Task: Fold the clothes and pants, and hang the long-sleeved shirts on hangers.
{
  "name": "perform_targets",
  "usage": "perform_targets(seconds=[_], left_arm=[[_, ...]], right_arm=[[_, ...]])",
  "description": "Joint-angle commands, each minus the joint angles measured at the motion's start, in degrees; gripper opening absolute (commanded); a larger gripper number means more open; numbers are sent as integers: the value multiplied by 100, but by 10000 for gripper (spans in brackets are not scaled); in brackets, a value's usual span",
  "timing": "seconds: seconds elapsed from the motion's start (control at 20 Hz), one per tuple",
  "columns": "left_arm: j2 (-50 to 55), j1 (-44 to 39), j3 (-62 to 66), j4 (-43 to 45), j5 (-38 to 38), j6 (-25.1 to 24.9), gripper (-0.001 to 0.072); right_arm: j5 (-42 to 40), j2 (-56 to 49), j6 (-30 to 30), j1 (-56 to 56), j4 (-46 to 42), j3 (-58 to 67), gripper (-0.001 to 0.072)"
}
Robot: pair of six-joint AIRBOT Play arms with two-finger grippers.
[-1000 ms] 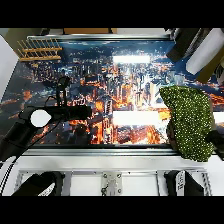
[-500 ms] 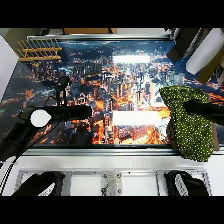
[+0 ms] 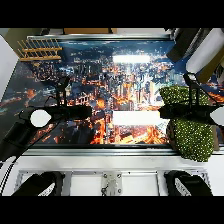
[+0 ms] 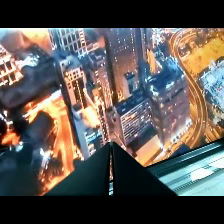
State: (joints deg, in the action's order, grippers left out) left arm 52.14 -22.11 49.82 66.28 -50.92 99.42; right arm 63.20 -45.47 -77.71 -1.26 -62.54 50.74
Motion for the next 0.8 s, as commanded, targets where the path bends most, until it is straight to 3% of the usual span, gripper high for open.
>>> perform_targets(seconds=[0.0, 0.75], left_arm=[[-4, -4, 7, 2, 7, 2, 2], [-4, -4, 7, 4, 7, 2, 2]], right_arm=[[22, -37, 13, -68, 24, -2, 12], [22, -37, 13, -68, 26, -2, 12]])
